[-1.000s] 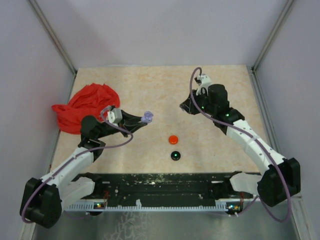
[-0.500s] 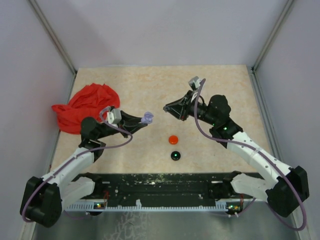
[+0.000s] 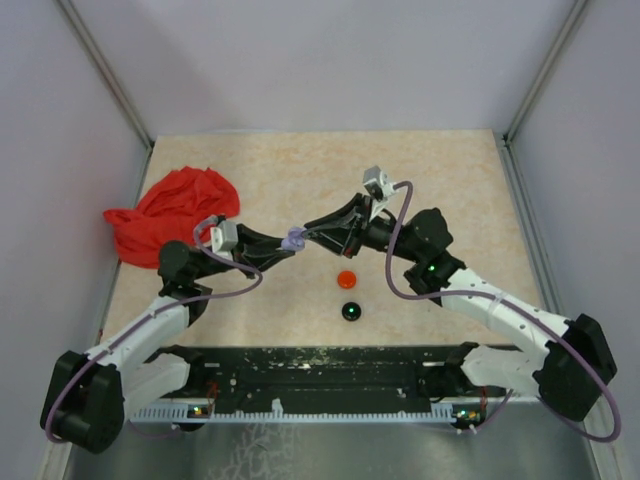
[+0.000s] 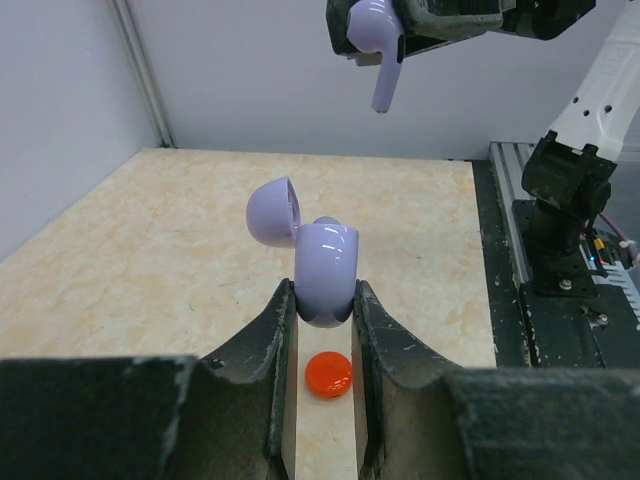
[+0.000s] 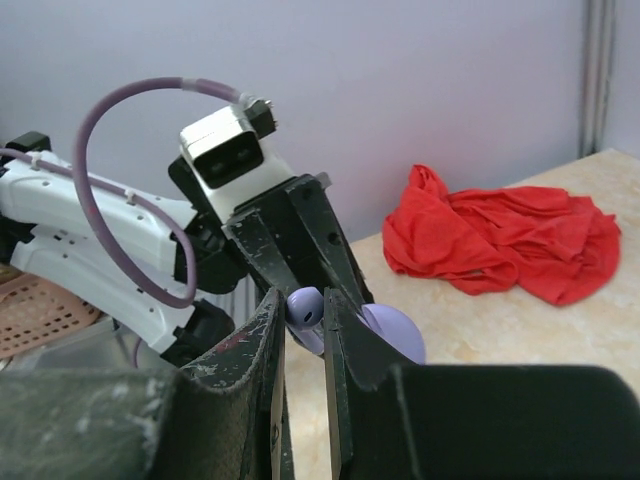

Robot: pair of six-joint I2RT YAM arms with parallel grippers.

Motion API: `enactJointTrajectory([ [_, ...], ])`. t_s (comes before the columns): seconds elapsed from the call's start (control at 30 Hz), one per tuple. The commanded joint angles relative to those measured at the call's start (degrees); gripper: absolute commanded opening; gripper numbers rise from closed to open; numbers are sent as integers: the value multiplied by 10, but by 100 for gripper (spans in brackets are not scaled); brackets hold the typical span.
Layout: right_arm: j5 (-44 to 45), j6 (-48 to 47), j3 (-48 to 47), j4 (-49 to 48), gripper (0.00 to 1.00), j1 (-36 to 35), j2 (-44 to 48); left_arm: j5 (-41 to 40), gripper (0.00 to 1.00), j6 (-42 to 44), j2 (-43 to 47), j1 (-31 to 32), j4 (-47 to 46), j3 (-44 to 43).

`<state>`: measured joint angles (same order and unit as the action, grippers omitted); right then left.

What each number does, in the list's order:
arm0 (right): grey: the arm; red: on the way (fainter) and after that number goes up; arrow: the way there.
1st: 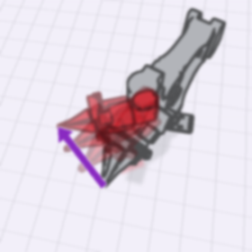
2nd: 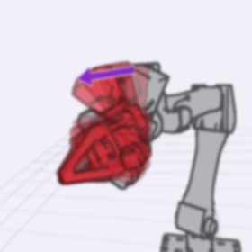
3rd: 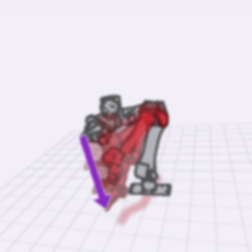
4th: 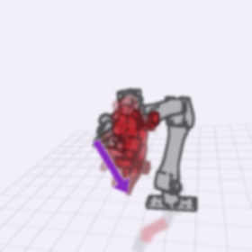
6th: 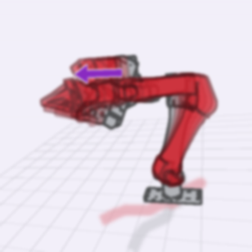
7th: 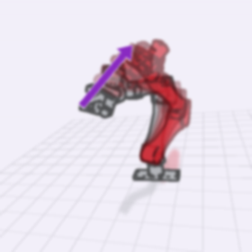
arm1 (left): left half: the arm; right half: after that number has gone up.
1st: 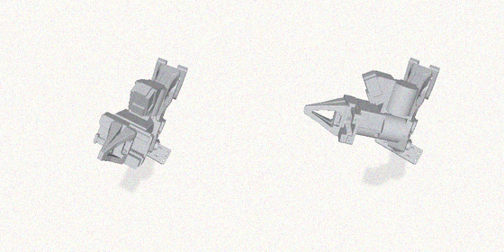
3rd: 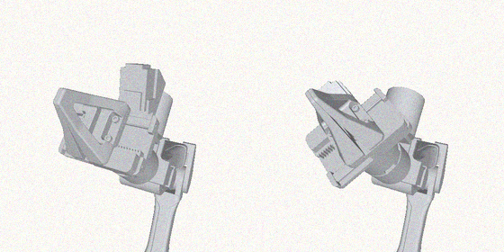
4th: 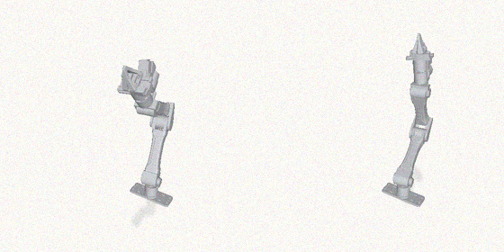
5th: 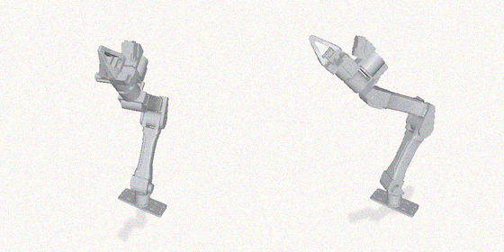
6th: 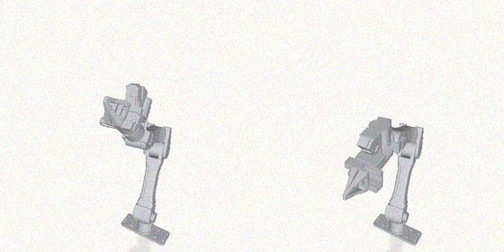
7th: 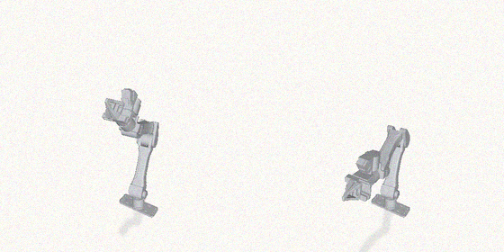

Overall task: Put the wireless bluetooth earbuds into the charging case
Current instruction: Place the earbud in the charging case.

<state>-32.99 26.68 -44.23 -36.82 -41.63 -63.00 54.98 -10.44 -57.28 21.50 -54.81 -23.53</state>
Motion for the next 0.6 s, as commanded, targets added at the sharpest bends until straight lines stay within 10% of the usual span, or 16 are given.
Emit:
enactJointTrajectory([
  [0.0,-1,7,3,-98,5,-29,-23,17,0,-32,5,0,-53,9],
  [0.57,20,3,10,-132,4,-60,-70,38,0,-91,5,0,-152,24],
])
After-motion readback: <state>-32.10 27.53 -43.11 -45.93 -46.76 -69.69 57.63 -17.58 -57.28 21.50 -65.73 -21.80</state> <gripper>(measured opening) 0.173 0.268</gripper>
